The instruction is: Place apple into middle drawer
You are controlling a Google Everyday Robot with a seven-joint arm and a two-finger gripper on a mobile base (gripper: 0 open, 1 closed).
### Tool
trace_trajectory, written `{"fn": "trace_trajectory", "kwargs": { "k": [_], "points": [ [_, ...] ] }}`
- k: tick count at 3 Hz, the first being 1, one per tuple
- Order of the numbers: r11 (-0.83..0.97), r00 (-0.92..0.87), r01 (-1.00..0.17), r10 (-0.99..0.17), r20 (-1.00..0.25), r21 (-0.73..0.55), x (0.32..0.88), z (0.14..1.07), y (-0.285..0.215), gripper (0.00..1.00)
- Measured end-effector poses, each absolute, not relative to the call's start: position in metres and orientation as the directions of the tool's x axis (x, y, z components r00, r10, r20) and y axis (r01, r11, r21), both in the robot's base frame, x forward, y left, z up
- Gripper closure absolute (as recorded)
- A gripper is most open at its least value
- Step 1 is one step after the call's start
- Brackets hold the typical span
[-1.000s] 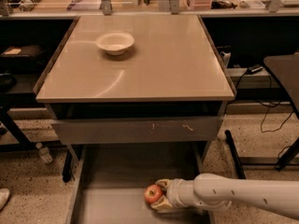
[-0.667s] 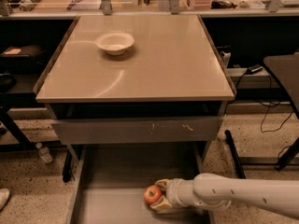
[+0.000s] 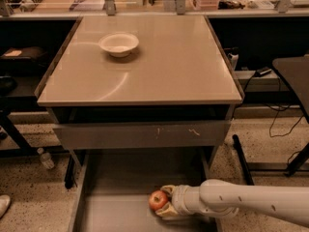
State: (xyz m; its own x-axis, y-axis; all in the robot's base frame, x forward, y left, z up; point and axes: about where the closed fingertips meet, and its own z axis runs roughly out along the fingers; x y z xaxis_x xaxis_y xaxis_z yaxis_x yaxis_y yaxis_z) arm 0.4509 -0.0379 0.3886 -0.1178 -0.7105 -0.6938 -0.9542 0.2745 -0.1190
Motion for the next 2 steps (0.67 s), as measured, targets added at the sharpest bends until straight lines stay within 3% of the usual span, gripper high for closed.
{"fn": "trace_trajectory", "kwargs": {
  "k": [1, 2],
  "points": [
    [0.274, -0.118, -0.954, -0.71, -0.694, -0.119, 0.4509, 0.3886, -0.0379, 0.12],
    [0.274, -0.118, -0.954, -0.71, -0.694, -0.119, 0.4509, 0.3886, -0.0379, 0.0]
  ]
}}
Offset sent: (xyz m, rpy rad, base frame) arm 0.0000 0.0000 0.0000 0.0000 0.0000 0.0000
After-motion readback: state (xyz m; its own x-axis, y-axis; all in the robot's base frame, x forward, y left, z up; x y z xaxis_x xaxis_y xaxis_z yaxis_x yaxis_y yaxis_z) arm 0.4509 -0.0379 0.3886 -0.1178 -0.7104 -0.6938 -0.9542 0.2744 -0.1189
